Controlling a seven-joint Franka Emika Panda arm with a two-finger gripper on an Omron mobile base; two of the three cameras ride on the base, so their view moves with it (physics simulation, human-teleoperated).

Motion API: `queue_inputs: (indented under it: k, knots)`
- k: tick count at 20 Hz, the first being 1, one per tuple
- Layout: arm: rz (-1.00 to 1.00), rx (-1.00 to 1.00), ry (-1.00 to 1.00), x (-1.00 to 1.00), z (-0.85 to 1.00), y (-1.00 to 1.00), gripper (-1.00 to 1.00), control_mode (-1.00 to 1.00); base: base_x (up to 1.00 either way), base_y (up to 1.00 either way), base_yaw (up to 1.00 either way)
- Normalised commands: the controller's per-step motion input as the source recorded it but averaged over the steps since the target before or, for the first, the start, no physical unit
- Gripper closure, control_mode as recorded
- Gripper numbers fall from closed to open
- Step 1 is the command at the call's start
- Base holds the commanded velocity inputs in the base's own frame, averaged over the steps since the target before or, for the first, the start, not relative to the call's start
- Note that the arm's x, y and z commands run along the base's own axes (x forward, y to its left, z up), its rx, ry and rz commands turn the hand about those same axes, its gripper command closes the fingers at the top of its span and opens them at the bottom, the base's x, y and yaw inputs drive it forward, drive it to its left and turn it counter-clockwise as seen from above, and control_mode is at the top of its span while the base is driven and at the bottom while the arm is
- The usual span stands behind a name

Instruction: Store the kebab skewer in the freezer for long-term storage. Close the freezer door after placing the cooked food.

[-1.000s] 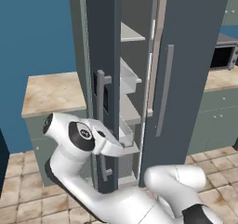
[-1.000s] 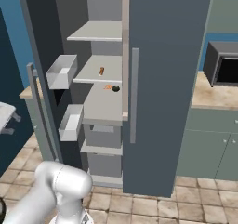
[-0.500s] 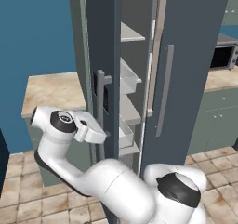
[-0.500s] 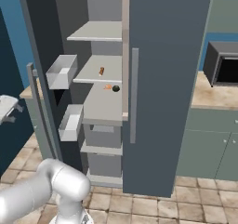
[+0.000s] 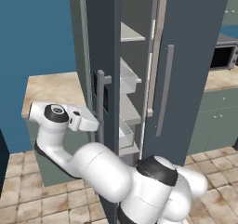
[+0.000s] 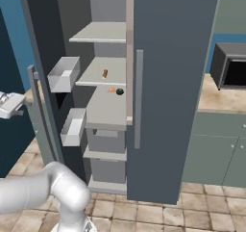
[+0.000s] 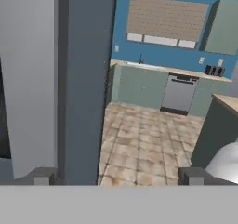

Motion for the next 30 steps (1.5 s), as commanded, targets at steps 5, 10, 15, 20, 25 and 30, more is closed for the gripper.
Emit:
queue_inputs:
  k: [5, 10, 15, 20, 25, 30]
  knots:
    - [0.0, -0.07, 0.02, 0.43, 0.0, 0.3, -1.0, -1.0, 0.0, 0.0, 0.0]
    - [0.0, -0.04, 0.02, 0.36, 0.0, -0.01, -1.0, -1.0, 0.0, 0.0, 0.0]
    - [0.03, -0.02, 0.07, 0.22, 0.0, -0.01, -1.0, -1.0, 0.0, 0.0, 0.0]
    - [0.01, 0.0, 0.04, 0.0, 0.0, -0.19, -1.0, -1.0, 0.0, 0.0, 0.0]
    - [0.0, 0.0, 0.01, -0.07, 0.0, -0.54, -1.0, -1.0, 0.0, 0.0, 0.0]
    - [0.0, 0.0, 0.01, -0.07, 0.0, -0.54, -1.0, -1.0, 0.0, 0.0, 0.0]
